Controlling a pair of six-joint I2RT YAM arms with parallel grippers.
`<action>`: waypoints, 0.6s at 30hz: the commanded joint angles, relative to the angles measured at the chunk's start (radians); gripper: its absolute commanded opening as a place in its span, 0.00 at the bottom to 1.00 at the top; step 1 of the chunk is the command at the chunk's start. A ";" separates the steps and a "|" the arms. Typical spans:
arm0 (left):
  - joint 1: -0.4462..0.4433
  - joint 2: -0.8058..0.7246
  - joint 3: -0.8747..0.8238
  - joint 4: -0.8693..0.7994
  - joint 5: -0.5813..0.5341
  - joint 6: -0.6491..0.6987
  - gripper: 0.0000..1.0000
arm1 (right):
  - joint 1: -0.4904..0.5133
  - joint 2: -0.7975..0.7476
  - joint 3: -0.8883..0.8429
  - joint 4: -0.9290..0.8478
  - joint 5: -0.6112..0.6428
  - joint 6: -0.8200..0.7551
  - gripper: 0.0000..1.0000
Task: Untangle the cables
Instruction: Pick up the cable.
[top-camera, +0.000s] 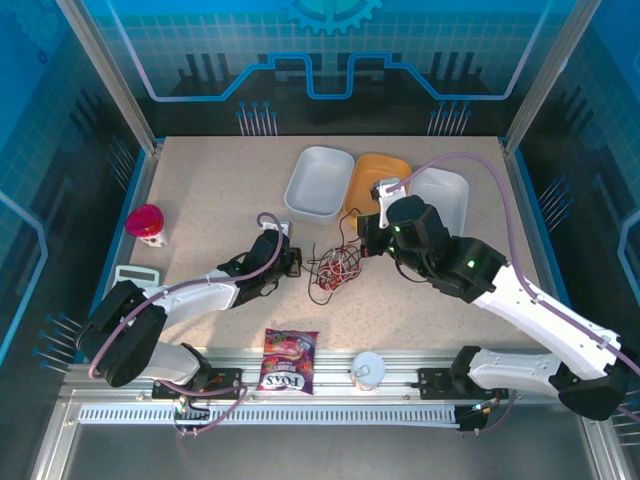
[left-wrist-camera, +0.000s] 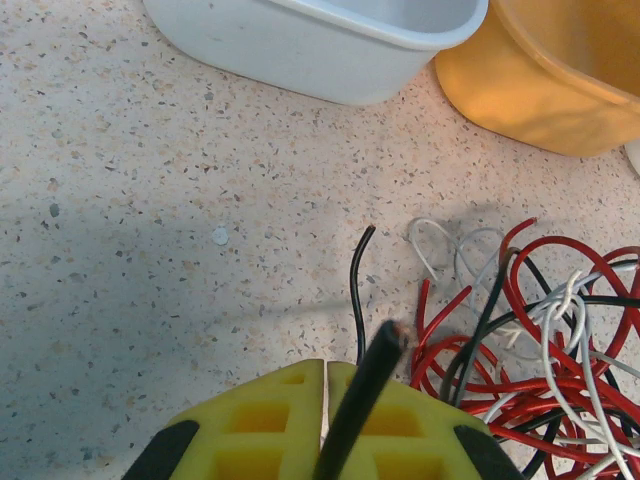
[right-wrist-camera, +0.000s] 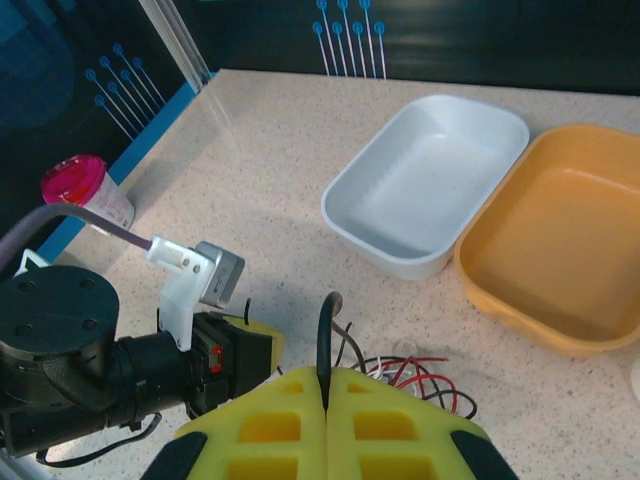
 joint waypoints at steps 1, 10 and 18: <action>0.005 -0.023 0.008 -0.022 -0.032 -0.011 0.00 | -0.010 -0.037 0.048 -0.018 0.045 -0.043 0.00; 0.005 -0.029 0.007 -0.024 -0.038 -0.006 0.00 | -0.012 -0.035 0.165 -0.119 0.064 -0.095 0.00; 0.006 -0.031 0.010 -0.021 -0.039 -0.004 0.00 | -0.011 0.008 0.360 -0.274 0.090 -0.151 0.00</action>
